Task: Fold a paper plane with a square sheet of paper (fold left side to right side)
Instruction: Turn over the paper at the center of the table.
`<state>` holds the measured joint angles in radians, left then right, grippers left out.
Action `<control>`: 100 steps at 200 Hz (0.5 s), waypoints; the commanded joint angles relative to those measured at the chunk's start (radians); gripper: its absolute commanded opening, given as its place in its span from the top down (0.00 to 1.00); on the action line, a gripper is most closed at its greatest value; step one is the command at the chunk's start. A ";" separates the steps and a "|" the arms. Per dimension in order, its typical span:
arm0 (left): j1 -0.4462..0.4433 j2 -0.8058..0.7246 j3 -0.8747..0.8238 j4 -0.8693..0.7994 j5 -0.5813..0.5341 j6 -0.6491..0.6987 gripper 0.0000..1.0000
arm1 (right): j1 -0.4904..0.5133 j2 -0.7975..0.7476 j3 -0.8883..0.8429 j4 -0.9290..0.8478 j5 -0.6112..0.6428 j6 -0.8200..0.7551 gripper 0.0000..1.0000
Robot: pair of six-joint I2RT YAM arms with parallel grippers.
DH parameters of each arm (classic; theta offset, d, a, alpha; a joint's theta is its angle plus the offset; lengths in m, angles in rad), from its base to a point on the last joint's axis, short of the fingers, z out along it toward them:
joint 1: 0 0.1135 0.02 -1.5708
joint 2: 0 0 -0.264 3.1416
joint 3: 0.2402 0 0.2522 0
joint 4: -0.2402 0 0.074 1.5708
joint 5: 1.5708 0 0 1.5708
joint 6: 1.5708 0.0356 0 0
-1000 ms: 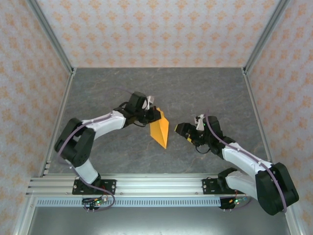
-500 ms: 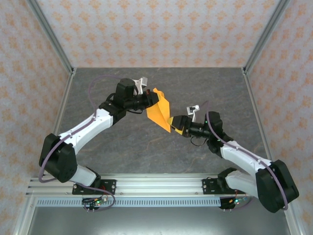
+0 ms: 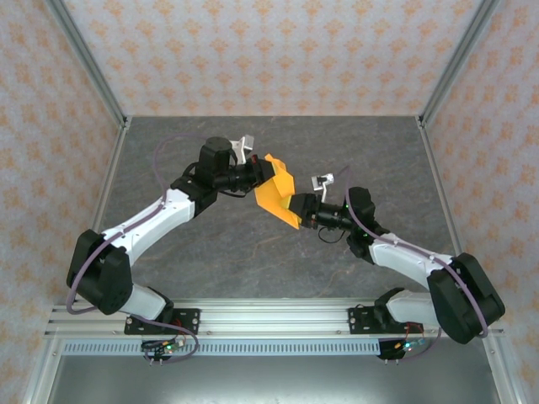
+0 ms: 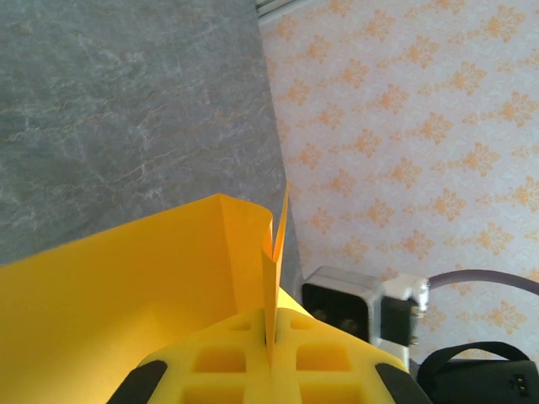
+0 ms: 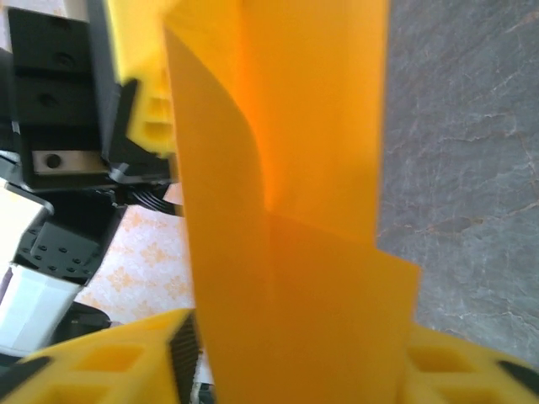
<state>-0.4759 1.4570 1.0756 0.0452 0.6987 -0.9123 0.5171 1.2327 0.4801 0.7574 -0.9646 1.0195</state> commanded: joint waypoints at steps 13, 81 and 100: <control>-0.002 -0.035 -0.020 0.037 0.014 -0.010 0.97 | 0.005 -0.042 0.022 -0.022 0.024 -0.051 0.66; 0.003 -0.094 -0.009 -0.151 -0.078 0.127 0.65 | 0.005 -0.133 0.048 -0.358 0.066 -0.236 0.82; 0.005 -0.147 -0.003 -0.267 -0.177 0.209 0.50 | 0.004 -0.156 0.091 -0.568 0.103 -0.354 0.88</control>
<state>-0.4759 1.3922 1.0630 -0.0647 0.6449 -0.8207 0.5171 1.1164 0.5053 0.4458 -0.9154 0.8295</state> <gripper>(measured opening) 0.443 0.149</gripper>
